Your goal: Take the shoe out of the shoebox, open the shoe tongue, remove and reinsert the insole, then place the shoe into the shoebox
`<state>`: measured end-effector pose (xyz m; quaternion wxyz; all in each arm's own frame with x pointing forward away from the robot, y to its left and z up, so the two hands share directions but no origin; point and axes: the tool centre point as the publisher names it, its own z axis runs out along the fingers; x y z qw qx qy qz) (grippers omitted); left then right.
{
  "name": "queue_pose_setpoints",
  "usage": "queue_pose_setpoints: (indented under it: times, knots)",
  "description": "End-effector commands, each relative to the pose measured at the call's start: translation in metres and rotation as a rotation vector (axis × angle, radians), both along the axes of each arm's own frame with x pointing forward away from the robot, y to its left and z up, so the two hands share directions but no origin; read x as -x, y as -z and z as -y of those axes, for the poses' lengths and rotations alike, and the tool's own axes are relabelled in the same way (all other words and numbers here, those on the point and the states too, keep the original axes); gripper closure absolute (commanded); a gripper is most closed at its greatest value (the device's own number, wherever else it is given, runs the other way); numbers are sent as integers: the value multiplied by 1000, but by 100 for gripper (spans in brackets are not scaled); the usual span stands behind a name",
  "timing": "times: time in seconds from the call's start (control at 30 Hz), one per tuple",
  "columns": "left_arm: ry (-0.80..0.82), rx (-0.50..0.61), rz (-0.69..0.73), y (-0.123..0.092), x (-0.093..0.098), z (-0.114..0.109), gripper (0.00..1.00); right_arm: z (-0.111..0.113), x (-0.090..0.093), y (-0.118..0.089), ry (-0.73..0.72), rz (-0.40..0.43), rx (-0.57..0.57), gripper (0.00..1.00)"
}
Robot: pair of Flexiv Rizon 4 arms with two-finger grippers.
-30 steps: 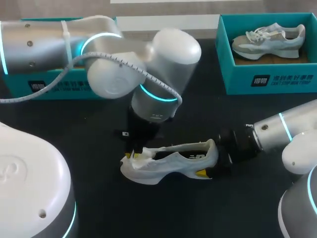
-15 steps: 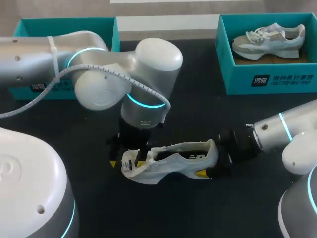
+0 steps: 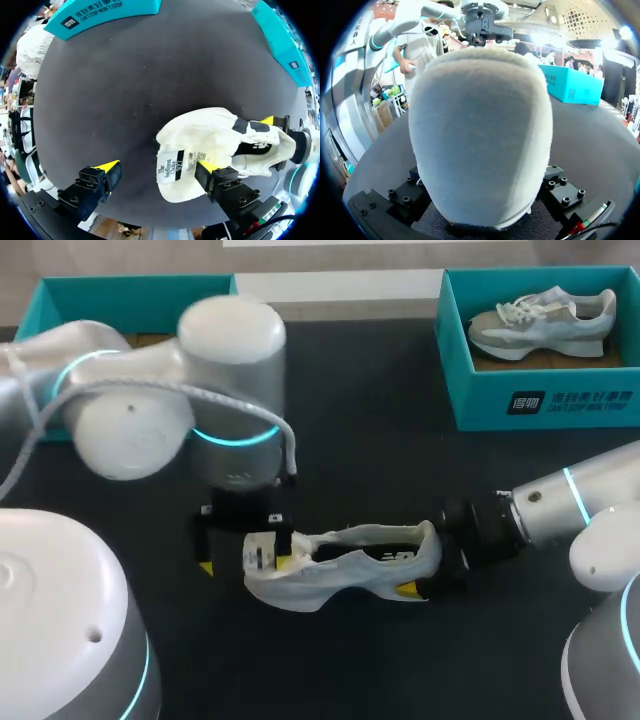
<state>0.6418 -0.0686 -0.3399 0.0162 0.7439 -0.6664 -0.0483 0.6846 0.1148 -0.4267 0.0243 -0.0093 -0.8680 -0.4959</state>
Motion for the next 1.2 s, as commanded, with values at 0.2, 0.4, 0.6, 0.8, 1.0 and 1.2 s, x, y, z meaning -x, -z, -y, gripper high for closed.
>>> queue_pose_setpoints:
  times: [0.2,0.4,0.6,0.8,1.0,1.2]
  knots:
    - [51,91,55,-47,3,7,0,2,2,10,0,-1,3,100]
    - [171,146,57,-63,-11,26,0,2,2,10,0,-1,3,100]
    - [532,166,10,-76,-21,50,0,2,2,10,0,-1,3,100]
    - [1000,131,39,-92,-19,66,0,2,2,10,0,-1,3,100]
    - [1399,142,74,-106,-2,72,35,2,2,10,0,-1,3,100]
    - [1490,240,84,-115,-7,68,100,2,2,10,0,-1,3,100]
